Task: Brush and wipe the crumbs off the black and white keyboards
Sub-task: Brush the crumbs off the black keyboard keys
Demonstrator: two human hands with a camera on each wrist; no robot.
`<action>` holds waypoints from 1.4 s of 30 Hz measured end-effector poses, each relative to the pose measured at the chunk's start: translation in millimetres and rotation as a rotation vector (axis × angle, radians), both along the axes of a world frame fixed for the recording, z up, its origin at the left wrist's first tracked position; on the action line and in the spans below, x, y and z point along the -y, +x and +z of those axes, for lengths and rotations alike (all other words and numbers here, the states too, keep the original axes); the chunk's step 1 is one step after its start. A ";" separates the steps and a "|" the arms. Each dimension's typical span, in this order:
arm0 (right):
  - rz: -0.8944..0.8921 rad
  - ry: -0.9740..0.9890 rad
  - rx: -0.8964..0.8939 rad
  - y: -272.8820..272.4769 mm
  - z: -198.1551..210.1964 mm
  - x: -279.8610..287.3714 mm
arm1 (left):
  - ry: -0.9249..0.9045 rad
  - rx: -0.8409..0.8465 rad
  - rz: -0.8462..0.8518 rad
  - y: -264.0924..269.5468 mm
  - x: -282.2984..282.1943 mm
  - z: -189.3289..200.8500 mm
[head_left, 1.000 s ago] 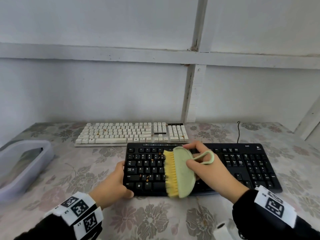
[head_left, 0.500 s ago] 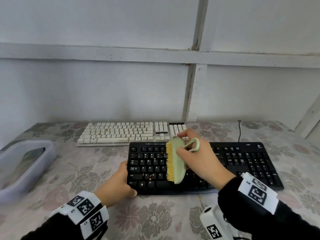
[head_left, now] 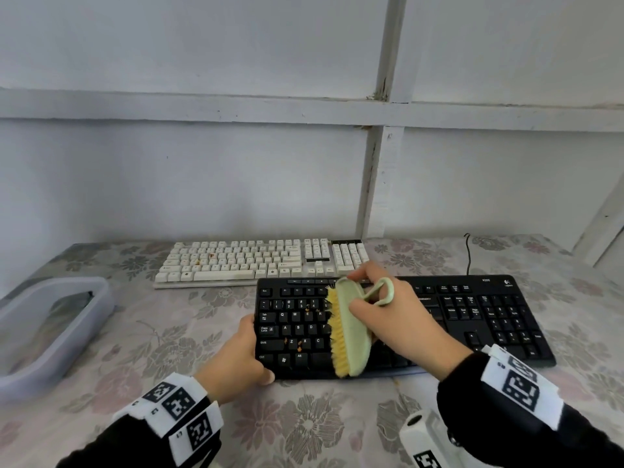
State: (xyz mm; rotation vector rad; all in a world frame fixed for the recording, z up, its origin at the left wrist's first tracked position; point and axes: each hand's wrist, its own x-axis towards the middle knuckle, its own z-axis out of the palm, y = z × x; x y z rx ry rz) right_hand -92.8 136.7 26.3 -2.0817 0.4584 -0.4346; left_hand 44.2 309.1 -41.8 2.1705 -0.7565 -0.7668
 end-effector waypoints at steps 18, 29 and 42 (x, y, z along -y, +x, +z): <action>0.052 0.028 -0.064 -9.3 -5.7 -13.8 | -0.002 -0.015 -0.013 0.5 0.5 0.6; -0.066 0.001 0.081 10.6 -8.2 -6.8 | -0.024 -0.031 -0.018 2.9 -0.1 -2.1; -0.142 -0.012 0.143 14.1 -7.8 -5.7 | -0.032 -0.042 -0.005 3.5 0.9 -2.6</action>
